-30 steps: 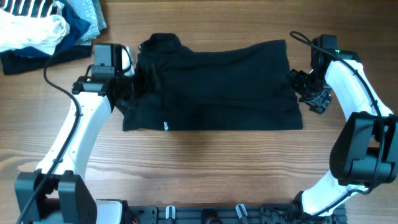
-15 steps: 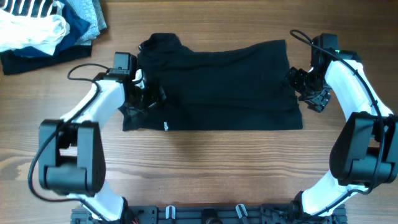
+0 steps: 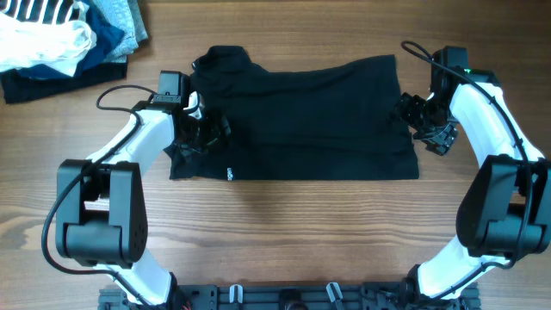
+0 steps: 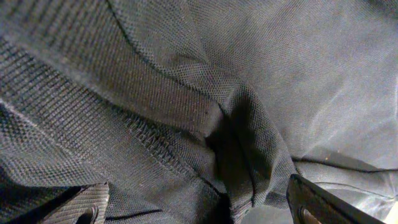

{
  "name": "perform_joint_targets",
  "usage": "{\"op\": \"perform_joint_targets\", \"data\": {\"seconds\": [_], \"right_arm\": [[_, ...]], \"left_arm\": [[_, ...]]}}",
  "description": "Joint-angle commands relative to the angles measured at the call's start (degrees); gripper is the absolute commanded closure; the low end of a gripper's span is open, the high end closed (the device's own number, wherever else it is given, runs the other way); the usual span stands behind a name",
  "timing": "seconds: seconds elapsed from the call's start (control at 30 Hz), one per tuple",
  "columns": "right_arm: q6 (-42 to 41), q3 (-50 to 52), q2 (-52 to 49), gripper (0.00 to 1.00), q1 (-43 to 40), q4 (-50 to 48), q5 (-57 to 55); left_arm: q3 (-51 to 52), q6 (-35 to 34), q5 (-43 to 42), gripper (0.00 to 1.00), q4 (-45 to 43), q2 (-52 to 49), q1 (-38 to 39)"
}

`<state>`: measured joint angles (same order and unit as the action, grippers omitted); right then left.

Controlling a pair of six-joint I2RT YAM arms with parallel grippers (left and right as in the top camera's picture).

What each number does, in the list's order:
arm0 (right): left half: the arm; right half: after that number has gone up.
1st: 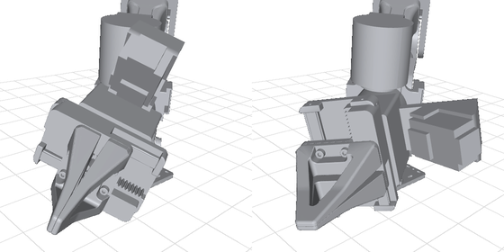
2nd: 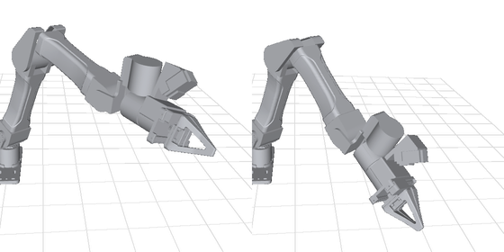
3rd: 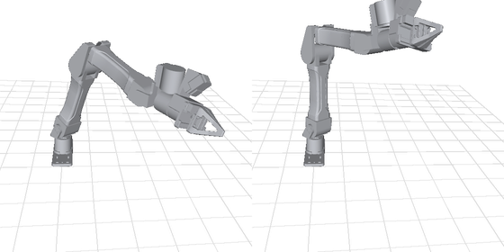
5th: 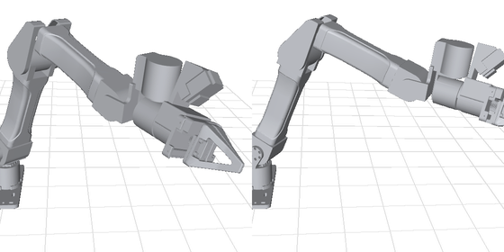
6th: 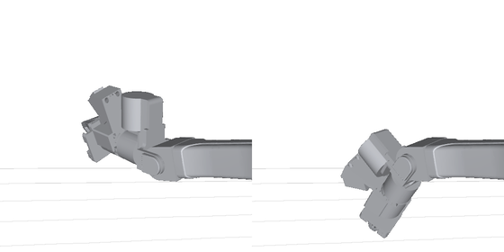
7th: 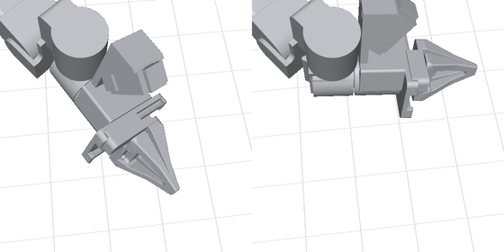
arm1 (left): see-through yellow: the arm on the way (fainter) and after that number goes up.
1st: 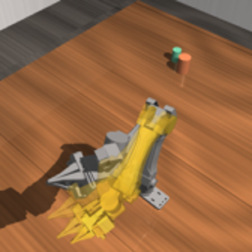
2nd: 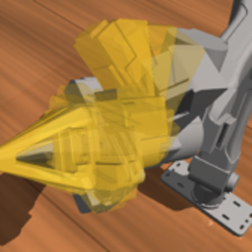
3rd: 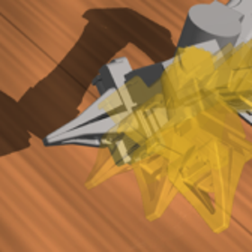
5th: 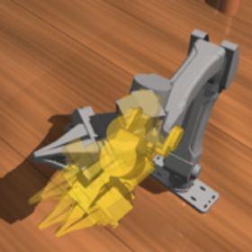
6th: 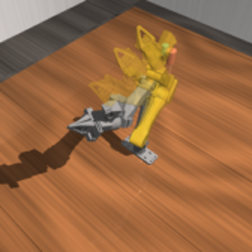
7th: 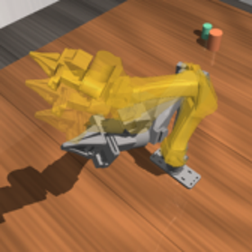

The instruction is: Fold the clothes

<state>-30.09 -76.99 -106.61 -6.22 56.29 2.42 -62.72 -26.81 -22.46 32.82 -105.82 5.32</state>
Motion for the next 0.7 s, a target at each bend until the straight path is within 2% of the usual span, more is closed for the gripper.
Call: {"op": "perform_joint_targets", "data": {"seconds": [0.0,0.37,0.67], "right_arm": [[0.59,-0.9,0.13,0.0,-0.13,-0.13,0.66],[0.63,-0.9,0.13,0.0,-0.13,-0.07,0.66],[0.61,-0.9,0.13,0.0,-0.11,0.17,0.68]], "left_arm": [[0.42,0.96,-1.38,0.09,0.09,0.55,0.24],[0.35,1.07,-1.51,0.14,-5.11,1.66,0.24],[0.37,1.03,-1.31,0.16,-5.46,1.33,0.26]]}}
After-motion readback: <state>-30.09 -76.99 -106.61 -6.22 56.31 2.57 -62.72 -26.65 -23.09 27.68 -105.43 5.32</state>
